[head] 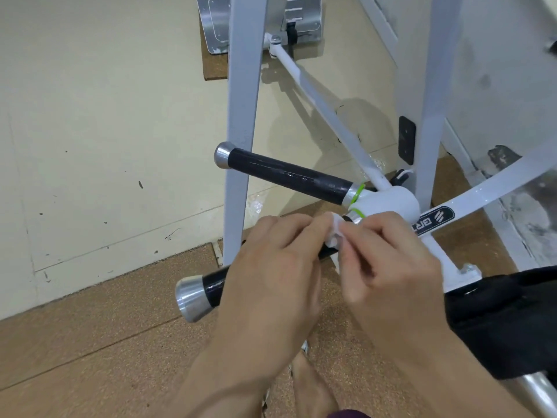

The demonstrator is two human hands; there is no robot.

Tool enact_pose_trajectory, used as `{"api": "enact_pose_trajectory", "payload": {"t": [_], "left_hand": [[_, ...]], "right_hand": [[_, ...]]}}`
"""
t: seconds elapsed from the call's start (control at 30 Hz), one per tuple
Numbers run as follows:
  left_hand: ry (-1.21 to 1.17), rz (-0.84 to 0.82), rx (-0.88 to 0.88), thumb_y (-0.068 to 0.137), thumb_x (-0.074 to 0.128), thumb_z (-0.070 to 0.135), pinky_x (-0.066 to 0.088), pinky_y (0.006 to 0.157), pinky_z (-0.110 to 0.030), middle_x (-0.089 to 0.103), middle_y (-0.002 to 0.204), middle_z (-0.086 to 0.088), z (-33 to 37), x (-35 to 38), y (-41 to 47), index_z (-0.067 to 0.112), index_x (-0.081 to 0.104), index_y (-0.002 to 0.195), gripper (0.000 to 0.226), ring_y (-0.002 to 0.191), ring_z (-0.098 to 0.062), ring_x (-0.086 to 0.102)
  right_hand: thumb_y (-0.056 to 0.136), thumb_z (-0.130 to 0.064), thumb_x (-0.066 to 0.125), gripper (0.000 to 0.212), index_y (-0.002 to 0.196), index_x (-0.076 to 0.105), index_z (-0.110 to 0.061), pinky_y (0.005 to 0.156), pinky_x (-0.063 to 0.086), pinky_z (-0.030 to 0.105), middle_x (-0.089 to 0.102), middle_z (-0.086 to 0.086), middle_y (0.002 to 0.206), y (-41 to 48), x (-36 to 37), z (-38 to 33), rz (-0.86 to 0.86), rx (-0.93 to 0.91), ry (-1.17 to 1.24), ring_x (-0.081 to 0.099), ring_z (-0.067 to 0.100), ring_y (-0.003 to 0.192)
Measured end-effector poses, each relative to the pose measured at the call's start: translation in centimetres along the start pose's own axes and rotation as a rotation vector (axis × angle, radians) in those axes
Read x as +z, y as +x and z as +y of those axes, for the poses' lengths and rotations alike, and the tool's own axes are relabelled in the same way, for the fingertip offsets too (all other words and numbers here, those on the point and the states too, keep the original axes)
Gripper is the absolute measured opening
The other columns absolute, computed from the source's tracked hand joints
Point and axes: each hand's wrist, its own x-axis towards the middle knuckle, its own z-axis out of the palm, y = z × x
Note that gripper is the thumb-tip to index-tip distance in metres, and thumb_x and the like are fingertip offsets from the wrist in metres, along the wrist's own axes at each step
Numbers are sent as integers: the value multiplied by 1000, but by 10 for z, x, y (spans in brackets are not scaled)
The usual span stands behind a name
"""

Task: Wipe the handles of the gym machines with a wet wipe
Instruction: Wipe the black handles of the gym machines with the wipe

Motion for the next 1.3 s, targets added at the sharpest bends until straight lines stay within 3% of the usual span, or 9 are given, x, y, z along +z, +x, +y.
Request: {"api": "enact_pose_trajectory", "payload": {"t": [0.27, 0.47, 0.63, 0.8, 0.97, 1.03, 1.1, 1.2, 1.3], "left_hand": [[11, 12, -11, 83, 51, 12, 39, 76, -27, 64, 105, 5, 7, 0, 4, 19, 62, 122, 41, 88, -20, 54], [33, -3, 21, 83, 41, 19, 37, 80, -22, 66, 105, 7, 15, 6, 6, 18, 64, 119, 43, 92, -18, 52], [70, 32, 27, 83, 43, 19, 36, 76, -23, 66, 104, 5, 14, 11, 7, 17, 67, 116, 40, 91, -18, 50], [13, 35, 21, 85, 43, 18, 39, 78, -23, 67, 101, 6, 15, 12, 9, 18, 70, 108, 36, 89, -17, 52], [16, 56, 0, 89, 52, 36, 35, 73, -20, 67, 97, 10, 19, 9, 13, 22, 70, 105, 28, 83, -16, 54], [44, 22, -4, 87, 50, 43, 34, 70, -22, 67, 97, 10, 21, 11, 17, 22, 68, 111, 36, 83, -15, 50], [137, -25, 21, 87, 50, 42, 30, 62, -22, 64, 89, 8, 23, 11, 24, 24, 70, 103, 31, 79, -15, 47], [273, -64, 5, 85, 51, 32, 27, 53, -26, 57, 74, 5, 25, 11, 40, 21, 69, 75, 23, 68, -19, 50], [228, -163, -139, 88, 54, 28, 30, 49, -30, 60, 72, 1, 26, 9, 60, 18, 69, 75, 22, 69, -20, 56]], "right_hand": [[88, -6, 58, 15, 88, 71, 1, 54, 41, 26, 59, 10, 76, 7, 0, 9, -24, 59, 16, 53, 21, 57], [86, -6, 58, 14, 86, 71, -2, 54, 42, 28, 59, 9, 78, 20, 3, 12, -20, 77, 33, 56, 23, 60], [82, -2, 62, 10, 83, 72, -4, 58, 39, 19, 60, 8, 73, -4, -10, 8, -26, 56, -63, 53, 18, 61], [86, -6, 60, 12, 88, 72, -3, 56, 42, 22, 60, 7, 77, 10, 1, 6, -33, 101, 76, 52, 16, 60], [86, -12, 61, 20, 97, 74, -23, 70, 56, 32, 70, -4, 83, 14, -22, 6, -287, 470, 503, 67, 10, 73], [87, -2, 62, 31, 92, 73, -31, 70, 58, 27, 73, -6, 80, 17, -30, 8, -321, 577, 650, 69, 7, 72], [86, -2, 62, 35, 89, 73, -35, 67, 56, 24, 73, -8, 80, 17, -33, 9, -289, 550, 583, 69, 8, 74], [83, -3, 66, 25, 94, 74, -24, 62, 51, 13, 67, -7, 88, 17, -33, 16, -189, 497, 441, 63, 8, 80], [83, -10, 63, 18, 94, 73, -21, 61, 44, 7, 64, -7, 89, 24, -30, 23, -165, 446, 432, 59, 4, 81]]}}
